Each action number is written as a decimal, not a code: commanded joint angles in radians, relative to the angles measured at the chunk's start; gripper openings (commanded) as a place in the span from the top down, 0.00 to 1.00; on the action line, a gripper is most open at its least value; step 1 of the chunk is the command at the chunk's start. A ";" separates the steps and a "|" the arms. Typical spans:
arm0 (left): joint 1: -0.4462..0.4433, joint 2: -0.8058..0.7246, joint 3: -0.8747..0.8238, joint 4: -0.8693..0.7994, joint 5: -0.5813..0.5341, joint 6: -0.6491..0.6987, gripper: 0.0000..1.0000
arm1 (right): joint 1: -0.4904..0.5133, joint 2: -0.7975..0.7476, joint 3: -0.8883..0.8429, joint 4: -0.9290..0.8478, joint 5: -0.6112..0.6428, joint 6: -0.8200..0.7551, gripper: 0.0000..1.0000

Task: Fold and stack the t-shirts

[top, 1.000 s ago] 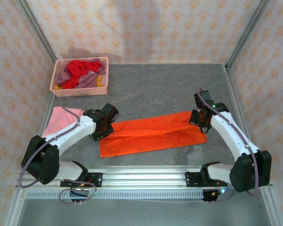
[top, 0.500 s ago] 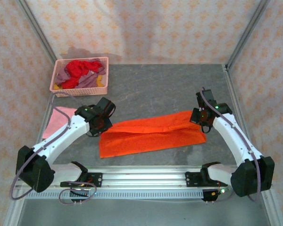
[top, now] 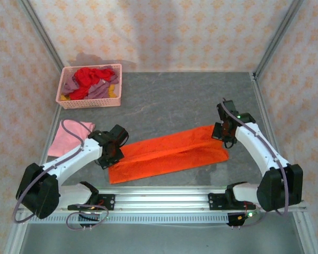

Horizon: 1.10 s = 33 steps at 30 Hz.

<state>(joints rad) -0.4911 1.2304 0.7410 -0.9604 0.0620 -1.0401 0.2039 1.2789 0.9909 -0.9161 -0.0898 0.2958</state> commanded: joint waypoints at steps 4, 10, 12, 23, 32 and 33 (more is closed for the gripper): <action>-0.006 0.048 -0.068 0.058 0.010 -0.023 1.00 | -0.003 0.064 -0.014 -0.017 -0.016 0.013 1.00; -0.006 0.054 -0.069 0.053 -0.013 -0.021 0.94 | -0.003 0.109 -0.035 0.017 -0.057 0.019 0.99; -0.006 0.055 -0.067 0.051 -0.017 -0.022 0.87 | -0.003 0.118 -0.040 0.021 -0.072 0.017 0.93; -0.005 0.002 0.080 -0.054 -0.135 -0.002 0.15 | -0.003 0.006 0.005 0.078 -0.088 -0.012 0.28; 0.040 0.138 0.134 0.137 -0.057 0.032 0.42 | 0.048 0.193 0.048 0.228 -0.180 0.019 0.49; 0.040 0.168 0.142 0.152 -0.057 0.033 0.50 | 0.061 0.230 0.057 0.248 -0.191 0.027 0.52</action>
<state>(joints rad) -0.4557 1.3373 0.8509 -0.8867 -0.0048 -1.0195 0.2337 1.4425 1.0092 -0.7490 -0.2409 0.3023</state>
